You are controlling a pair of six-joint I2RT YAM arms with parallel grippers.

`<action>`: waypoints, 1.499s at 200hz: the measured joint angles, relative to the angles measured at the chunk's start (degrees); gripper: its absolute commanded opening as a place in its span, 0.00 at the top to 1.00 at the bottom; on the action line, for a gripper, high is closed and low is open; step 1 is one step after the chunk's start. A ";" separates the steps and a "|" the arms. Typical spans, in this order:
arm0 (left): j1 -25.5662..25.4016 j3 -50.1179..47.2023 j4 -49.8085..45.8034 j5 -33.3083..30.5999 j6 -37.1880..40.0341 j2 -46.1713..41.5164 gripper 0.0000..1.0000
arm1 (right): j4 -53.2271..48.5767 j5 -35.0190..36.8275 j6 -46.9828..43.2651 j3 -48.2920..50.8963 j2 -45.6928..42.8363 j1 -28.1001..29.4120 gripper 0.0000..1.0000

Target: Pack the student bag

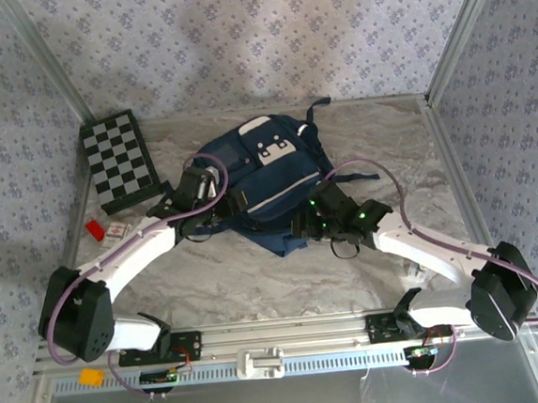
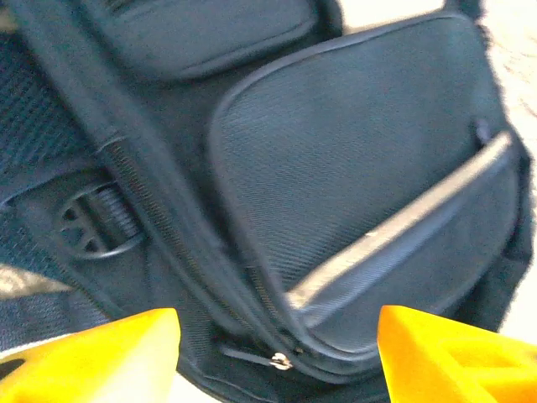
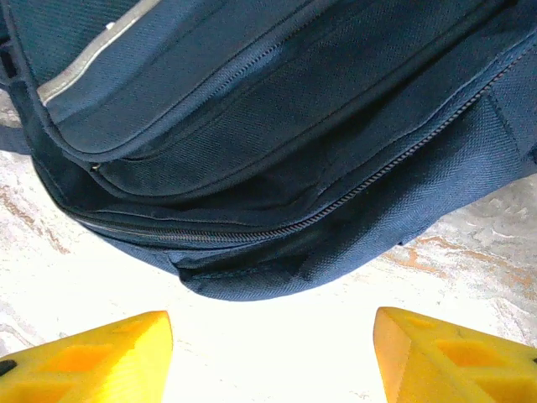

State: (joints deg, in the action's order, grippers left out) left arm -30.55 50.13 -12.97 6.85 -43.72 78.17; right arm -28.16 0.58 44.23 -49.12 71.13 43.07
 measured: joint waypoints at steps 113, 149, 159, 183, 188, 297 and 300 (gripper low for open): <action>0.87 -1.27 10.47 1.73 -15.80 10.62 0.47 | 0.07 1.20 1.42 0.02 0.66 0.37 0.33; -0.57 0.83 10.82 1.70 -17.03 12.24 0.47 | 0.02 1.31 1.42 0.02 0.66 0.37 0.33; -1.03 1.05 10.75 1.60 -17.03 12.22 0.44 | 0.00 1.46 1.42 0.02 0.66 0.37 0.33; -1.77 1.11 9.51 0.79 -17.29 11.61 0.44 | -0.07 1.64 1.42 0.02 0.52 0.37 0.33; -2.03 1.09 9.18 0.52 -17.40 11.26 0.44 | -0.11 1.70 1.42 0.02 0.44 0.37 0.33; -4.07 2.62 8.52 -0.63 -20.74 13.16 0.70 | 0.07 1.84 1.42 0.33 0.00 0.02 0.32; -4.07 2.71 8.55 -0.63 -20.92 13.42 0.70 | 0.04 1.84 1.42 0.33 0.00 0.02 0.33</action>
State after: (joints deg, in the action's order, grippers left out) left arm -34.61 52.84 -4.43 6.22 -64.64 91.59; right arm -28.12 2.42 45.65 -48.80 71.13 43.09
